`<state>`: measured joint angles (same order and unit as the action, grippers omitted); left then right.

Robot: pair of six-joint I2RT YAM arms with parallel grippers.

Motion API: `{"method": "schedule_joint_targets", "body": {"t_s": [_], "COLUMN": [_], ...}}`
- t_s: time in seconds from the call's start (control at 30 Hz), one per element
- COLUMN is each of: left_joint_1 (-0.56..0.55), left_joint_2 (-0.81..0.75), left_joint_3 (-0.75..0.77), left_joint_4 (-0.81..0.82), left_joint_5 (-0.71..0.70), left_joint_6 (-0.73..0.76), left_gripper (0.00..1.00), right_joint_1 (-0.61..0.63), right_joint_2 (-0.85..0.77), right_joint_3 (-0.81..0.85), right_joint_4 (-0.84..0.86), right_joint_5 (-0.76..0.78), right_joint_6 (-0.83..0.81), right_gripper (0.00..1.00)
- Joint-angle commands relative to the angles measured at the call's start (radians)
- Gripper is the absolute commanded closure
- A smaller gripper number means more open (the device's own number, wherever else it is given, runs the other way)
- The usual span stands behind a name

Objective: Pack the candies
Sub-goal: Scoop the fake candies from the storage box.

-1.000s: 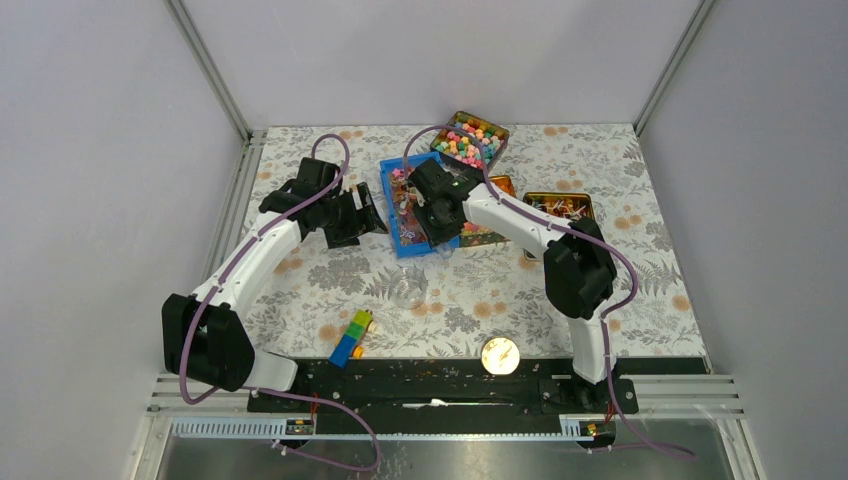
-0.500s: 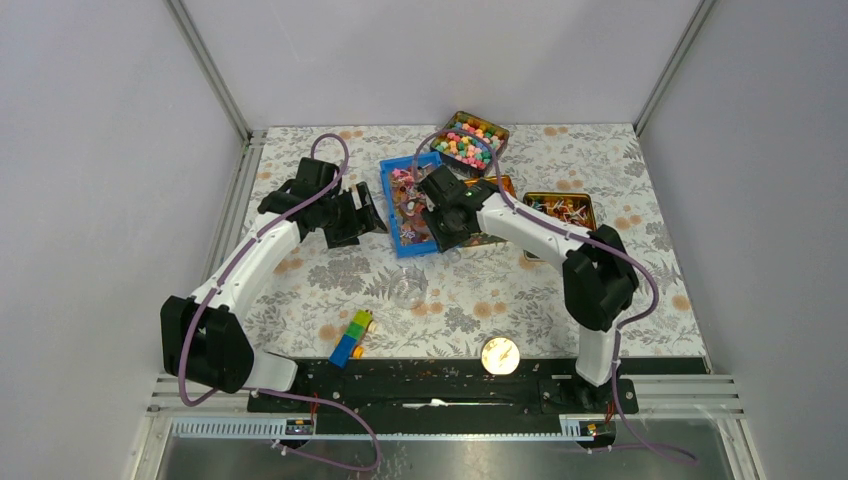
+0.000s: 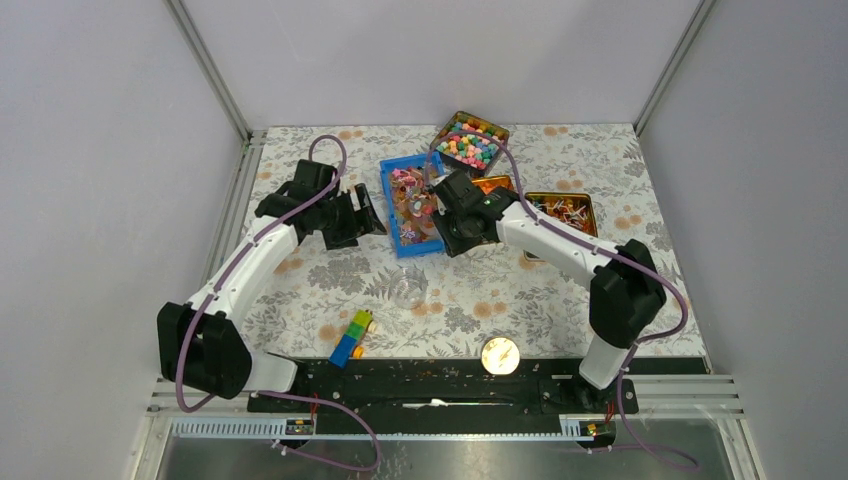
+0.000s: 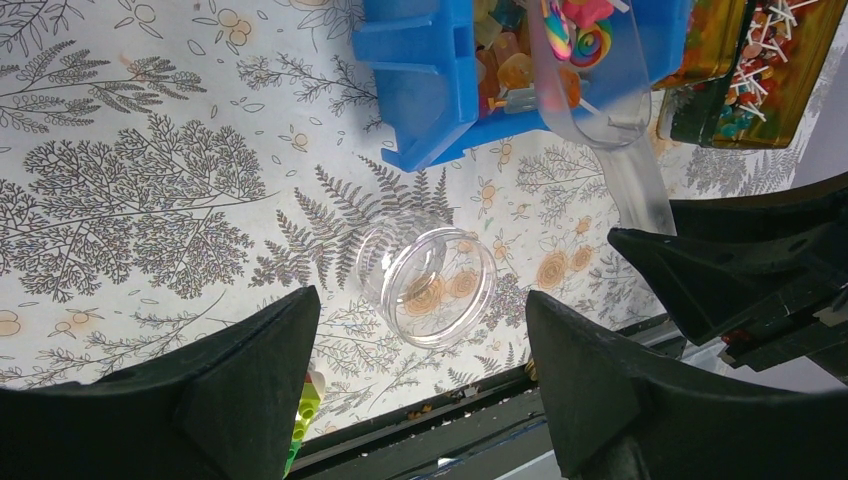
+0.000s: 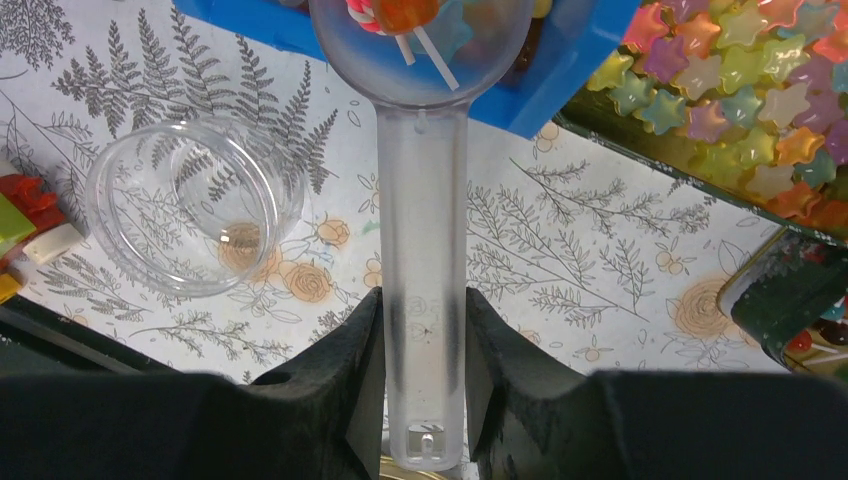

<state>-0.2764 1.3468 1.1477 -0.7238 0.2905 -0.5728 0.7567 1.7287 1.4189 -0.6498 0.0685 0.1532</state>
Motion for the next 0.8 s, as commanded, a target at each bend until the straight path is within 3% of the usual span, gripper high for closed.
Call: {"method": "schedule_joint_targets", "body": {"t_s": [0.0,0.77], "left_joint_1": [0.003,0.004], "left_joint_2": [-0.054,-0.086], "left_joint_3": [-0.020,-0.053], "left_joint_4": [0.028,0.069], "left_joint_5": [-0.006,0.020], "left_joint_6": [0.003,0.004], "left_gripper": [0.22,0.20], "right_joint_1": [0.007,0.046], "right_joint_2": [-0.100,-0.295], "right_joint_3": [-0.023,-0.161], "right_joint_4": [0.017,-0.007], "right_joint_5": [0.011,0.014], "right_joint_6": [-0.022,-0.113], "right_gripper": [1.00,1.00]}}
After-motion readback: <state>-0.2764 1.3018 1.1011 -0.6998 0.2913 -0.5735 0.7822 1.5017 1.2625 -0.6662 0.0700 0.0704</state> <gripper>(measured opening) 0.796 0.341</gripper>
